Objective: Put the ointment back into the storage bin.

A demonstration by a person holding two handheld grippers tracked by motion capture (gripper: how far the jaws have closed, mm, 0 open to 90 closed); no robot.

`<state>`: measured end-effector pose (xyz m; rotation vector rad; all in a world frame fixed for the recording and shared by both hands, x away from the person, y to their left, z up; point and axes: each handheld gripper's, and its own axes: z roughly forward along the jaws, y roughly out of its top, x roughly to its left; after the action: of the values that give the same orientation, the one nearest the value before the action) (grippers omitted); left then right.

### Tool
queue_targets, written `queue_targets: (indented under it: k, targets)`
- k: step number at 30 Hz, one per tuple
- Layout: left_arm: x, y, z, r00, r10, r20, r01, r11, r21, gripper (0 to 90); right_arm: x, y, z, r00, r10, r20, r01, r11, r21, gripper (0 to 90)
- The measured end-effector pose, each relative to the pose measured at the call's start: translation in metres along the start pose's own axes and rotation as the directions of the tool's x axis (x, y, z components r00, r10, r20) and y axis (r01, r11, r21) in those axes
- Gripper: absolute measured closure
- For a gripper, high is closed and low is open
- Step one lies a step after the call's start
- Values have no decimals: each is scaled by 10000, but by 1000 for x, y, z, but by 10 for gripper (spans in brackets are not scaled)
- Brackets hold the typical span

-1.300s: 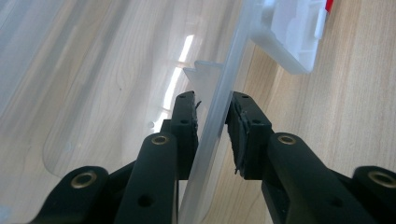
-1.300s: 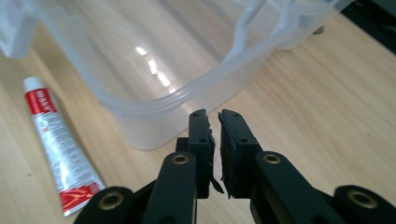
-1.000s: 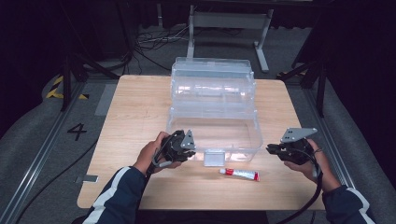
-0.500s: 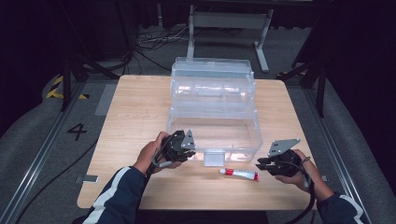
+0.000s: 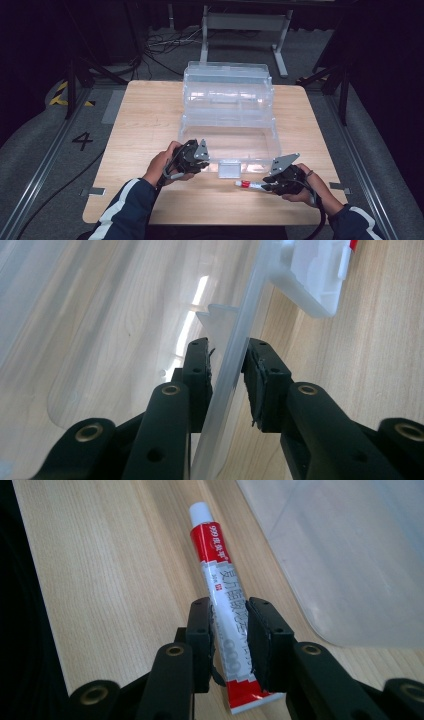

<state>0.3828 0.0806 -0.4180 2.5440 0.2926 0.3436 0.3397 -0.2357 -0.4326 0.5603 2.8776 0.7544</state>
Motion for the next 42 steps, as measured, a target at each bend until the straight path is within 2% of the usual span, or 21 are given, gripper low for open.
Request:
queue_targets:
  k: [8, 15, 22, 25, 38, 41, 42]
  targets:
    - [0, 0, 0, 10000, -3, -4, 3, 10000, 10, 731, 5, 10, 15, 9992, -349, -218, 360, 9980, 526, 692]
    - [0, 0, 0, 10000, 6, -1, -6, 10000, 42, 730, 7, 18, 24, 9976, -686, -55, 688, 9928, 985, 667]
    - [0, 0, 0, 10000, 16, -1, -16, 10000, 72, 731, 5, 24, 30, 9975, -690, 143, 669, 9912, 1145, 644]
    - [0, 1, 0, 10000, 21, 1, -21, 10000, 67, 730, 6, 25, 35, 9968, -802, 20, 791, 9867, 1419, 648]
    - [-1, 2, 1, 9999, 42, -109, -40, 9998, 219, 718, 10, 35, 45, 9947, -968, -351, 1018, 9756, 1946, 694]
    - [-1, 2, 1, 9999, 28, -122, -25, 9998, 205, 715, 8, 39, 48, 9943, -840, -650, 958, 9733, 2084, 699]
    - [-1, 2, 1, 9999, 17, -130, -15, 9998, 210, 714, 7, 40, 48, 9931, -974, -659, 1095, 9699, 2173, 700]
